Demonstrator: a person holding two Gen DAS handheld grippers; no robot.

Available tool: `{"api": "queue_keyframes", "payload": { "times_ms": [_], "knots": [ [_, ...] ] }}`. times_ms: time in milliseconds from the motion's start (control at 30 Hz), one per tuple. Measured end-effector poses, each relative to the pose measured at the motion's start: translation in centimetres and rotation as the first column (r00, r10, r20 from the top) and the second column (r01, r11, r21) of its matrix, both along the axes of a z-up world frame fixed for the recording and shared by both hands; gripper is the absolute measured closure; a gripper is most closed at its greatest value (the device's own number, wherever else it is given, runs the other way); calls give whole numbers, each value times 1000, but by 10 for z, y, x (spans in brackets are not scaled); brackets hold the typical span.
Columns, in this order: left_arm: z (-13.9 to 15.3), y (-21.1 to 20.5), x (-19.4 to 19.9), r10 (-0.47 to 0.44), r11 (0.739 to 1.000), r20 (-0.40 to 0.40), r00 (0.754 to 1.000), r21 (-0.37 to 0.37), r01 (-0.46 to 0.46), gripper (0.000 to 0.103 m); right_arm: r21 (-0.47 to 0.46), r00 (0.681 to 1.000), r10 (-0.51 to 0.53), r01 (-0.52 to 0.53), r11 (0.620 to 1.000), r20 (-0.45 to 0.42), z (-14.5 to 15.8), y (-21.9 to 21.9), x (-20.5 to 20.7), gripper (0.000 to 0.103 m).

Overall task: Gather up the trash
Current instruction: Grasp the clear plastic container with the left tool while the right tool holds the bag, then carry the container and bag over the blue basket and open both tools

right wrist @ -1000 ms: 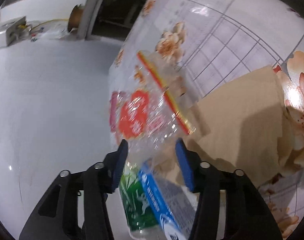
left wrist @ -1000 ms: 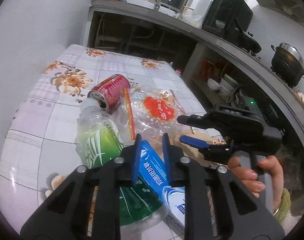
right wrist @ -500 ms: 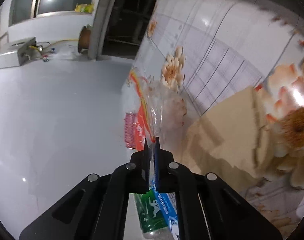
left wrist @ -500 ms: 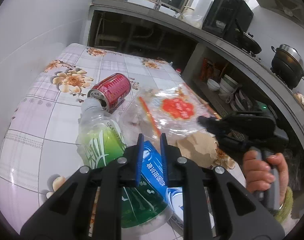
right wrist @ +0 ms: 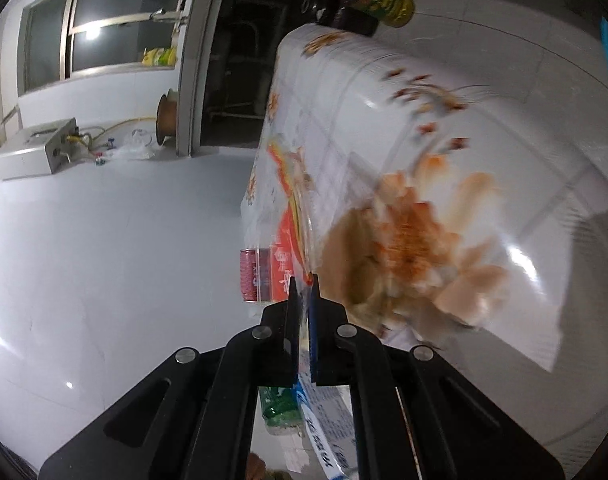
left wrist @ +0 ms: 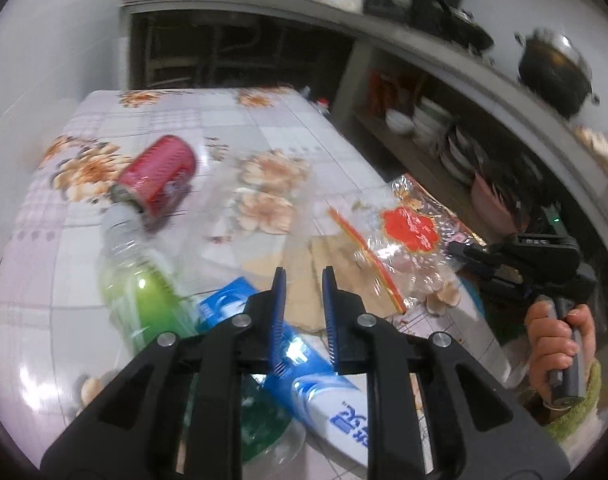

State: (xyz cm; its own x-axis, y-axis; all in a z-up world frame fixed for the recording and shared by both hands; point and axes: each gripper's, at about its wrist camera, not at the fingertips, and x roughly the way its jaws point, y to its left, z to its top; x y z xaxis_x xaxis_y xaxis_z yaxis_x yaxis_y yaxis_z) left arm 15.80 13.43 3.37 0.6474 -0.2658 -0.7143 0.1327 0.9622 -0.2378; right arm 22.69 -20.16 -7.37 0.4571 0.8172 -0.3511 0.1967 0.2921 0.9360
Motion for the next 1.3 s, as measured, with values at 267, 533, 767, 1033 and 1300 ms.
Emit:
{"api": "queue_keyframes", "payload": {
  "times_ms": [267,533,767,1033,1300],
  "knots": [
    [-24,-34,47,-33,973,-96,995,223,53,86,78,1000,-17,18,997,-18,-19,-20,-12,99],
    [-42,-44,66,-12,941,-162,987,332,66,87,125,1000,-2,3,992,-9,-20,-16,-7,99],
    [-46,-55,67,-23,913,-170,985,398,90,92,142,1000,2,-1,990,-5,-23,-16,-6,99],
    [-39,-61,57,-38,904,-119,992,418,85,99,146,1000,4,-4,989,3,-22,-18,-9,99],
    [-21,-60,48,-41,914,-18,999,403,44,100,151,1000,-5,2,989,19,-16,-19,-11,99]
  ]
}}
